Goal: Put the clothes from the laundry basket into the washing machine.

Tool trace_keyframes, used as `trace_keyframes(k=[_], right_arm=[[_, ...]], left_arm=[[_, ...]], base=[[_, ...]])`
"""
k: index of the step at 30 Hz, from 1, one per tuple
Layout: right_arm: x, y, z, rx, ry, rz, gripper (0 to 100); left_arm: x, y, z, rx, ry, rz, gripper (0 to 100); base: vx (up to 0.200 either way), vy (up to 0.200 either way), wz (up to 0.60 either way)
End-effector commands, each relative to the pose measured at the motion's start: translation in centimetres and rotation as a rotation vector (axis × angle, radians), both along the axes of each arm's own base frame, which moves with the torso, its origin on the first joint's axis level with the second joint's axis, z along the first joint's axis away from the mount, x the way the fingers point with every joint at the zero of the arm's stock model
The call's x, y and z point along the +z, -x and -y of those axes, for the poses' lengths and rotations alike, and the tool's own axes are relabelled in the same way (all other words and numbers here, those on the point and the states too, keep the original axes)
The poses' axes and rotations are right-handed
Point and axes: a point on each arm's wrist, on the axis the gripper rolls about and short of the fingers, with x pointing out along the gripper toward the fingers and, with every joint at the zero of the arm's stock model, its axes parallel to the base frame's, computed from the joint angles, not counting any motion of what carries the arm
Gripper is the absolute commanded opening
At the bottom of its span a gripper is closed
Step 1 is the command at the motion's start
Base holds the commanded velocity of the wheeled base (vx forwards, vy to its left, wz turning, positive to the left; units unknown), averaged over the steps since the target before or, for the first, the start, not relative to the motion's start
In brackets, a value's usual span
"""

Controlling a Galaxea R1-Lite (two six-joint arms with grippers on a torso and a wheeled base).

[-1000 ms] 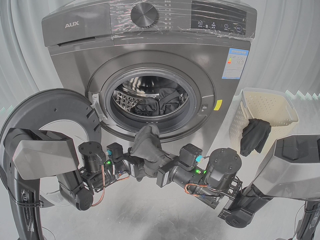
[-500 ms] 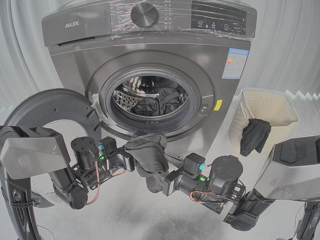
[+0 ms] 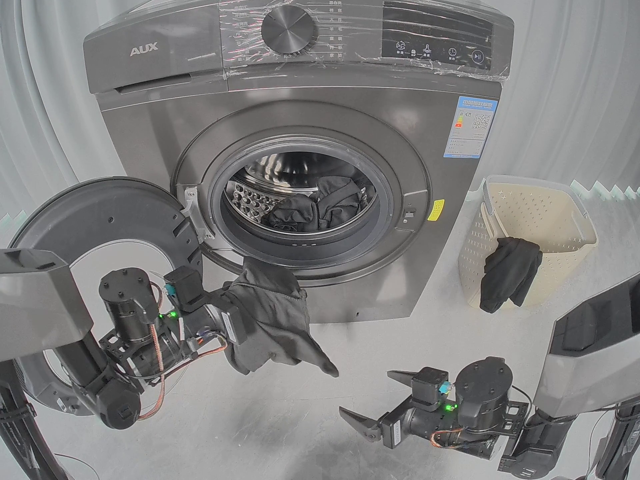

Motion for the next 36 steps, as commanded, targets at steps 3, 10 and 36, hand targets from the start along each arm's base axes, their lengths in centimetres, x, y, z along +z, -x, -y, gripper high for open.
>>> trace_keyframes(k=[3,10,36], right_arm=[[1.9,-1.7,2.8,-0.116,-0.045,0.042,100],[4.0,-3.3,4.9,-0.261,-0.094,0.113,100],[3.0,-3.5,5.5,-0.287,-0.072,0.075,100]], left_arm=[[2.0,2.6,-1.0,-0.031,0.021,0.029,0],[2.7,4.1,-1.6,-0.034,0.026,0.037,0],[2.0,6.4,-2.4,-0.039,-0.01,-0.004,0]], base=[[0.0,0.0,0.0],[0.0,0.0,0.0],[0.0,0.0,0.0]])
